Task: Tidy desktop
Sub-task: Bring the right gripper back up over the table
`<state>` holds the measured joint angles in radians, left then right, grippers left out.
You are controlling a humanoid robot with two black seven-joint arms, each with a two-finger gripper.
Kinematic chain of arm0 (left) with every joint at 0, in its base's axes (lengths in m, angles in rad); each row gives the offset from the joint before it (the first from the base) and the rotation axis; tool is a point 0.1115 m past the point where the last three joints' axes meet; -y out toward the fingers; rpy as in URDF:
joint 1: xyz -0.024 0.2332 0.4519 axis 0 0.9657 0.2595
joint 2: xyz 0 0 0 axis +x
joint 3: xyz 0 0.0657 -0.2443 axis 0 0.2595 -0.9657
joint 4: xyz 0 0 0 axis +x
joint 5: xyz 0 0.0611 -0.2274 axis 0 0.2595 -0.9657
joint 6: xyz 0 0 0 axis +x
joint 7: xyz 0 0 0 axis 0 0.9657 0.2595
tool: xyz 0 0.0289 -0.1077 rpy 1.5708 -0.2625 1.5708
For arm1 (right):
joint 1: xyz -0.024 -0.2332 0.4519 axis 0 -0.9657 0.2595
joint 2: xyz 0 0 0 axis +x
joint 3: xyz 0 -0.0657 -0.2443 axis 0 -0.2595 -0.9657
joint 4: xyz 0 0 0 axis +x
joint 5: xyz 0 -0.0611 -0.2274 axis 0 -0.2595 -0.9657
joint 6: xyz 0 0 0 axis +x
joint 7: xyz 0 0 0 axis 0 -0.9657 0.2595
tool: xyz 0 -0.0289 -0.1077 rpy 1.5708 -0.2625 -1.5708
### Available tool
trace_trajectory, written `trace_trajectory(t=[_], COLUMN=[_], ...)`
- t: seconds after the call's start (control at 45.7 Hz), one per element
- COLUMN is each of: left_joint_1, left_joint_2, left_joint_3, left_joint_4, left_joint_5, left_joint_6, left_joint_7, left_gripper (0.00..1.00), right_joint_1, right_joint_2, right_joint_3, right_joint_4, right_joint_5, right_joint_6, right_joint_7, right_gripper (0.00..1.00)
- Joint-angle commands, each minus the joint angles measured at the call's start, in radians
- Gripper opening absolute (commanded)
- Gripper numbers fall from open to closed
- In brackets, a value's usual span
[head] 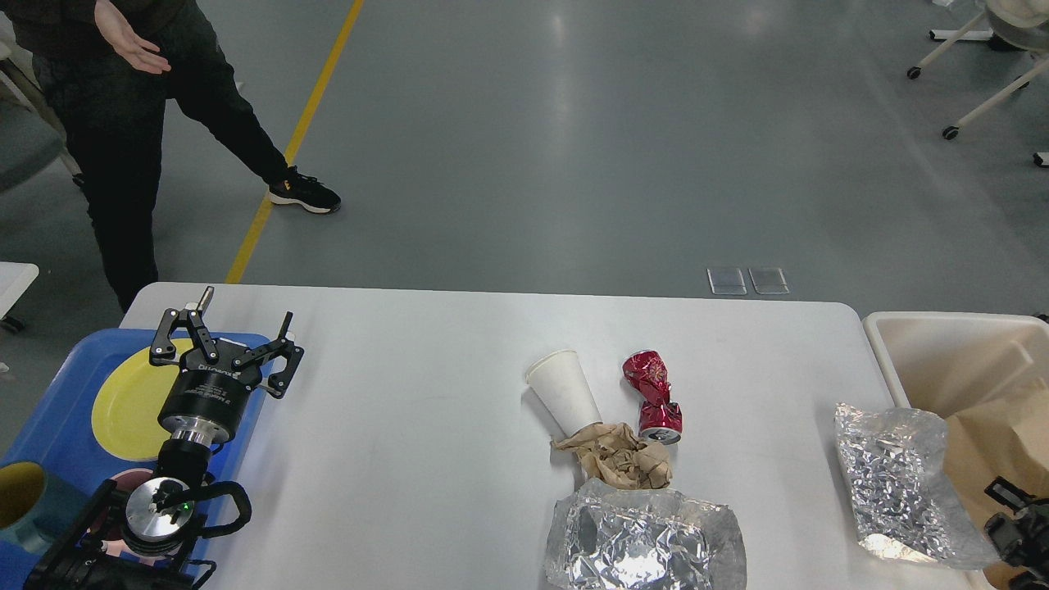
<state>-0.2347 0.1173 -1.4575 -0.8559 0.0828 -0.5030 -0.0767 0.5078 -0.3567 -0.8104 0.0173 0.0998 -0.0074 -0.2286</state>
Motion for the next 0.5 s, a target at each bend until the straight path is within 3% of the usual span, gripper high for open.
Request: trace_trajectory(t=[0.0,0.109,0.197,0.306,0.481], left_joint_1=[0.0,0.0,0.0,0.0,-0.003], left_joint_2=[0.001,-0.001,-0.001,-0.001,-0.001], left_joint_3=[0.0,0.0,0.0,0.0,0.0], left_joint_4=[0.0,0.0,0.0,0.0,0.0], left_joint_5=[0.0,0.0,0.0,0.0,0.0], left_joint_6=[0.0,0.0,0.0,0.0,0.0], left_joint_7=[0.0,0.0,0.0,0.0,0.0], left_gripper=[0.97,0.97,0.97,0.97,0.97], right_joint_1=[0.0,0.015,0.093,0.274,0.676], right_joint_2=[-0.002,-0.005,-0.048,-0.163,-0.202], right_joint_3=[0.0,0.002,0.002,-0.026,-0.208], right_joint_4=[0.009,0.026,0.122,0.329,0.601], right_joint_5=[-0.003,0.0,-0.005,-0.031,-0.175], right_joint_6=[0.0,0.001,0.02,0.066,0.225], right_joint_7=[-0.002,0.0,0.0,-0.006,-0.011], right_gripper=[1.0,1.0,1.0,1.0,1.0])
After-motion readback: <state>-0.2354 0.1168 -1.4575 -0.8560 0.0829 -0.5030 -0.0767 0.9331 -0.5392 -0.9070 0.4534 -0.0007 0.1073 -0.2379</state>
